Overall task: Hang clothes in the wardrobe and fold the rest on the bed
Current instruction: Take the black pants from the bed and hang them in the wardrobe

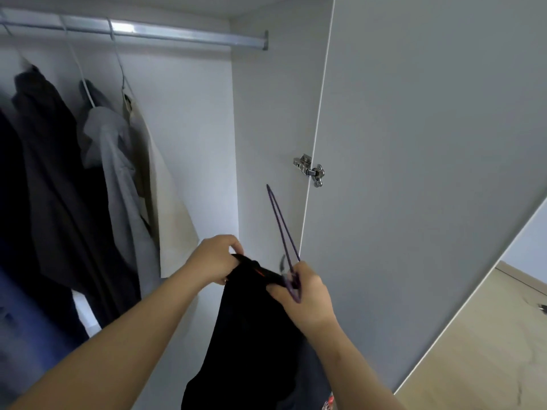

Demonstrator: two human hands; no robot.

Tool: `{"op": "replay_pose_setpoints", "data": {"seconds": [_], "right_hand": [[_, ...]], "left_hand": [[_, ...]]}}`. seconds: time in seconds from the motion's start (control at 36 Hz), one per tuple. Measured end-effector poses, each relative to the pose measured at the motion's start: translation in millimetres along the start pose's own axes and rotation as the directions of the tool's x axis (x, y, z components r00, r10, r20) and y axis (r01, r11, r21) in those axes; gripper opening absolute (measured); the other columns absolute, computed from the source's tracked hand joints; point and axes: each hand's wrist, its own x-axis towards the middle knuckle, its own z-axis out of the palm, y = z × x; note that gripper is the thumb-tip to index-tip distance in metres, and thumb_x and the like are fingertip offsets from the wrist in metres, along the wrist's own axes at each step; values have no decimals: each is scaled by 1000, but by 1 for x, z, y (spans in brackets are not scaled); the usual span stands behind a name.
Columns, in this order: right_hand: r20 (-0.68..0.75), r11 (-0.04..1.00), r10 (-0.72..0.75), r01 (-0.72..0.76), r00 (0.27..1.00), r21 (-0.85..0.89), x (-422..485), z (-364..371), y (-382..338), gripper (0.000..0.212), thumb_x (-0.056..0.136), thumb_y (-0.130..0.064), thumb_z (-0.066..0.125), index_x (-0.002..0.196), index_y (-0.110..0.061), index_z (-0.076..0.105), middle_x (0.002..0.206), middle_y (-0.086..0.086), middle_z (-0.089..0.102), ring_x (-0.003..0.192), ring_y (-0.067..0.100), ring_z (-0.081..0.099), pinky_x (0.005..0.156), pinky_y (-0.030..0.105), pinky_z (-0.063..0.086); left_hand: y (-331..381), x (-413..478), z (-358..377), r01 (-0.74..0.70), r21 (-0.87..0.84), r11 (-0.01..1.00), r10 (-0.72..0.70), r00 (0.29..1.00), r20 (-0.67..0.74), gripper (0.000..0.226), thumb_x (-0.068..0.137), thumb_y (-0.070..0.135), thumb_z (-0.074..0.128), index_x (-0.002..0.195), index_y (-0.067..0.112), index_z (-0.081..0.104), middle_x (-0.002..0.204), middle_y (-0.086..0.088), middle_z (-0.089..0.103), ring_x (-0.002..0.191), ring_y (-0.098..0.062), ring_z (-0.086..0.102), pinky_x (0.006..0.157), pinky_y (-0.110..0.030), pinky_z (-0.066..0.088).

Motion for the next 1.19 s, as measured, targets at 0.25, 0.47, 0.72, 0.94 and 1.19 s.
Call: {"op": "replay_pose_setpoints", "data": {"seconds": [0.25,0.47,0.72,0.94,1.19], "right_hand": [[-27,987,120,-122,992,-103,1,0,21,22,76,3,42,78,-19,46,81,0,46,65,19,41,62,29,38],[-107,983,181,-177,978,46,7,-6,32,22,77,5,40,73,-16,42,71,2,44,60,17,38,54,24,32],[-91,979,182,-172,979,105,1,-10,30,26,71,12,41,65,-13,43,64,-1,41,57,16,36,50,22,29],[-5,925,209,-196,978,324,-5,-15,22,25,78,9,50,61,-10,47,54,-2,42,52,11,37,48,17,31],[-139,840,155,-56,978,539,-1,-29,8,37,88,-8,57,54,-14,43,44,-8,30,41,6,24,39,14,22]], "left_hand": [[-21,-9,-8,316,-586,746,-208,947,245,13,92,-2,45,93,1,58,91,-16,60,79,-29,63,70,-42,57],[-23,-27,-5,420,-781,463,-29,887,460,16,81,3,49,82,4,65,81,-11,66,72,-25,64,71,-37,52],[-14,-17,-2,15,-64,998,-4,985,172,28,89,37,59,76,13,58,76,1,55,68,-11,51,61,-20,39],[-9,-13,-4,60,-130,990,-2,913,408,14,89,25,63,84,12,60,83,-3,61,74,-14,59,63,-21,48],[-12,-5,-18,440,-685,581,-361,893,268,10,80,8,55,86,1,59,86,-15,59,76,-31,56,70,-37,51]]}}
